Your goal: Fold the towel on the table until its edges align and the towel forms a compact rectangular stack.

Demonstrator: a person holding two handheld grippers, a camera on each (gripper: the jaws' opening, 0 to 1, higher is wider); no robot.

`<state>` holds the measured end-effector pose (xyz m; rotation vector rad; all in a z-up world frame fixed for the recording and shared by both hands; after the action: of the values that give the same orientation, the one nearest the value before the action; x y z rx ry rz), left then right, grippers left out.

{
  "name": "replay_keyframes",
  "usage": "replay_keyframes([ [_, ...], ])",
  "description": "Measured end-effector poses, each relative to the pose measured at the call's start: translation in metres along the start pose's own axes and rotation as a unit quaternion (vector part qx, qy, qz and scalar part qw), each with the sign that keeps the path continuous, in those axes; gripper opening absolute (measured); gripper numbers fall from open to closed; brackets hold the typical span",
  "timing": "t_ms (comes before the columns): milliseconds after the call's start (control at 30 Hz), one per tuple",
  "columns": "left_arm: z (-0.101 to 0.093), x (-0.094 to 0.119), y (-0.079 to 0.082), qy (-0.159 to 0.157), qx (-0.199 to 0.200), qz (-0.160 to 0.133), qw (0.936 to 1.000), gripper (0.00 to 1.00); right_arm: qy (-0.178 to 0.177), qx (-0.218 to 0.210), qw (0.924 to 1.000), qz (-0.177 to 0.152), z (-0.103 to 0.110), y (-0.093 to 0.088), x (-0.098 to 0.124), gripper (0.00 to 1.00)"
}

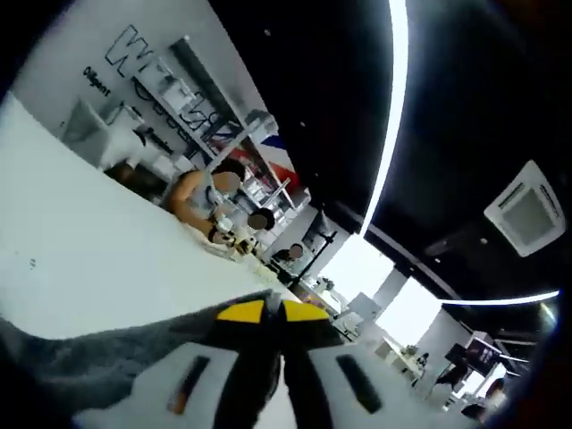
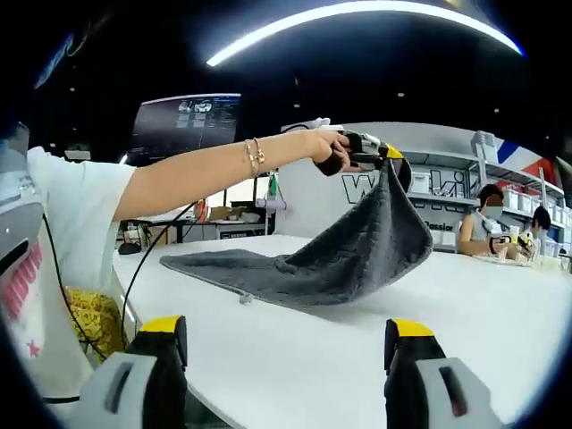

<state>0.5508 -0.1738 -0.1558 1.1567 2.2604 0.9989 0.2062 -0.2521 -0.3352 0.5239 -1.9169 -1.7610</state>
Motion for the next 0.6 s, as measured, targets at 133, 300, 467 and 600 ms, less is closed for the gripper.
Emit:
replay_keyframes([
  [133,0.018,-0.003,-0.027,0.012,-0.015,0.040,0.9990,0.08,-0.002,-0.003,1.0000,0.002,-0.001,-0.001,0.000,0.95],
  [300,0.030,-0.009,-0.048,0.017,-0.013,0.044,0.9988,0.10,0.004,-0.001,1.0000,0.003,0.003,0.000,-0.005,0.95],
  [467,0.038,-0.007,-0.054,0.034,-0.037,0.046,0.9977,0.21,0.009,-0.001,1.0000,0.004,0.006,0.001,-0.007,0.95],
  [600,0.053,0.020,-0.045,0.046,-0.090,0.040,0.9941,0.37,0.013,0.000,0.9999,0.005,0.007,0.002,-0.010,0.95],
])
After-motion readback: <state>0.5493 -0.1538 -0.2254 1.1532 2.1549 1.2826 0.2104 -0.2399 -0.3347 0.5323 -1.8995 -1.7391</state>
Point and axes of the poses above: the point that each gripper's makers call its tool centre point, and the gripper's own axes: x roughly backward along the fingers, z roughly to its left, y roughly out of its top, the point moved 10 cm from there along x, roughly backward along the fingers
